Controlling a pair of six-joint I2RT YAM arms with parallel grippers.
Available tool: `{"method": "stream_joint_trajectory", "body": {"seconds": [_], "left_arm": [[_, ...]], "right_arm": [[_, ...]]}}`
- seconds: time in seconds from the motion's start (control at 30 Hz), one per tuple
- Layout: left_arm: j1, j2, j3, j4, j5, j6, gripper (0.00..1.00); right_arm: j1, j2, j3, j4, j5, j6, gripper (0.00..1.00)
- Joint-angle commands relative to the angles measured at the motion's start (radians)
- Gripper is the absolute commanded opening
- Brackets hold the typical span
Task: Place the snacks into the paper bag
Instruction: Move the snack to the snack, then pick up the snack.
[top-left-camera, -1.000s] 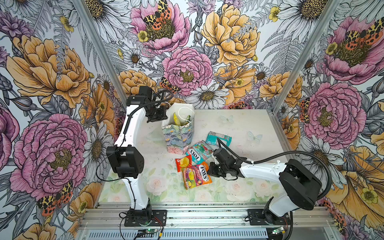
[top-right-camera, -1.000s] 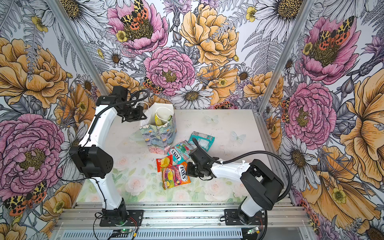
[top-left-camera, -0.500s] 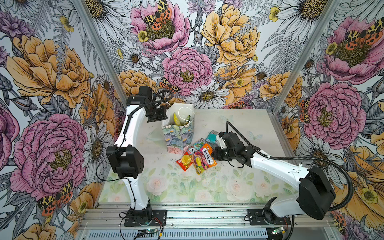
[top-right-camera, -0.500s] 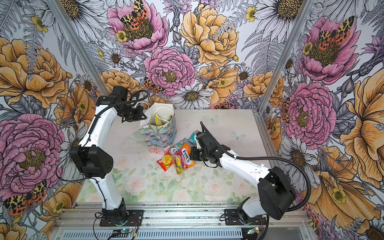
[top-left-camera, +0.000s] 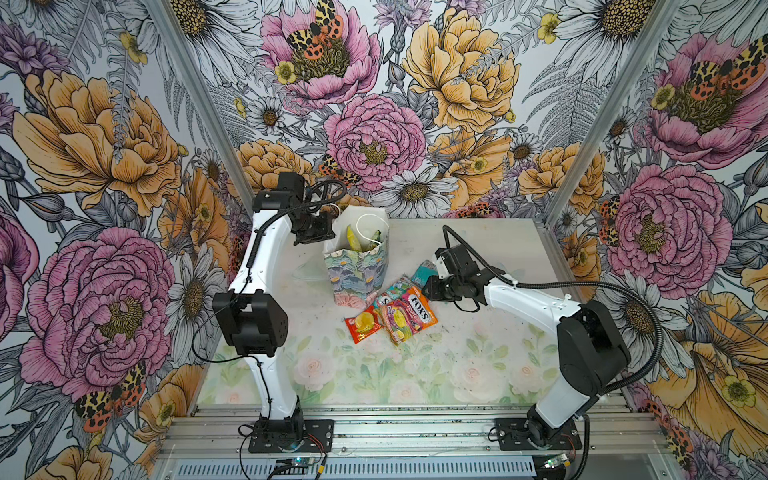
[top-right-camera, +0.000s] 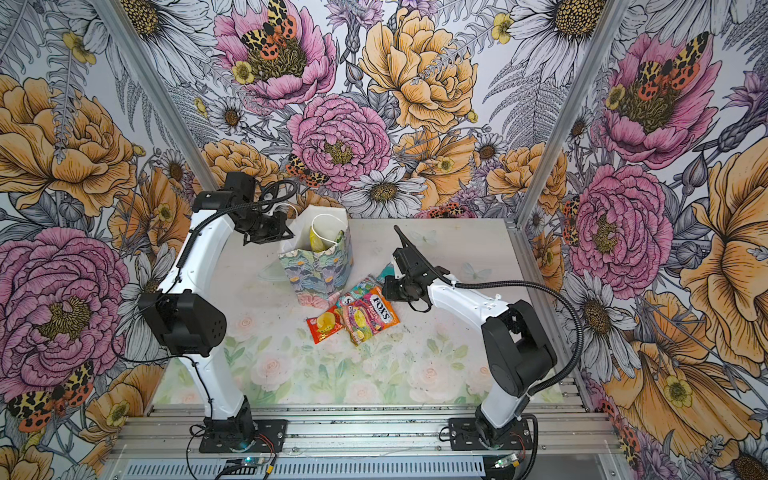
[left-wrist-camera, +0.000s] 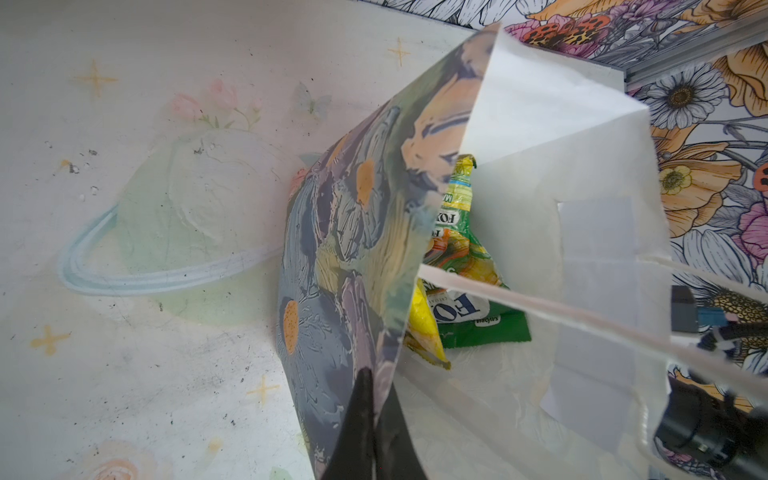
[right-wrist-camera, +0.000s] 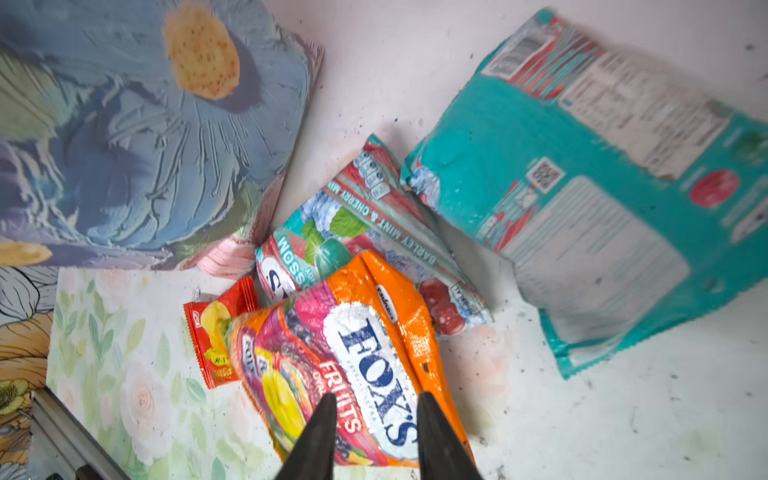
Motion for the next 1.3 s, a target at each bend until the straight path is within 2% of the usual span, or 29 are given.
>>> {"method": "stream_joint_trajectory", "body": {"seconds": [0.0, 0.07, 0.2, 0.3, 0.4, 0.53, 0.8, 1.27], "left_arm": [[-0.008, -0.025, -0.014, -0.013, 0.03, 0.011, 0.0], [-0.008, -0.026, -0.015, -0.012, 0.031, 0.012, 0.0], [-0.007, -0.026, -0.014, -0.013, 0.033, 0.011, 0.0], [-0.006, -0.025, -0.015, -0.012, 0.034, 0.012, 0.0], [-0.005, -0.026, -0.016, -0.012, 0.034, 0.013, 0.0], [-0.005, -0.025, -0.016, -0.012, 0.038, 0.013, 0.0], [-0.004, -0.029, -0.016, -0.012, 0.037, 0.012, 0.0], [0.003, -0.032, -0.015, -0.013, 0.04, 0.012, 0.0]], "right_arm": [[-0.007, -0.09, 0.004, 0.006, 0.056, 0.037, 0.44], [-0.005, -0.147, -0.049, 0.02, 0.052, 0.089, 0.47], [0.01, -0.29, -0.259, 0.145, 0.01, 0.297, 0.58], [0.068, -0.376, -0.405, 0.249, 0.038, 0.453, 0.63], [0.125, -0.417, -0.489, 0.288, 0.087, 0.558, 0.66], [0.158, -0.408, -0.573, 0.385, 0.082, 0.66, 0.67], [0.208, -0.289, -0.616, 0.546, 0.069, 0.748, 0.67], [0.223, -0.165, -0.614, 0.632, 0.092, 0.825, 0.68]]}}
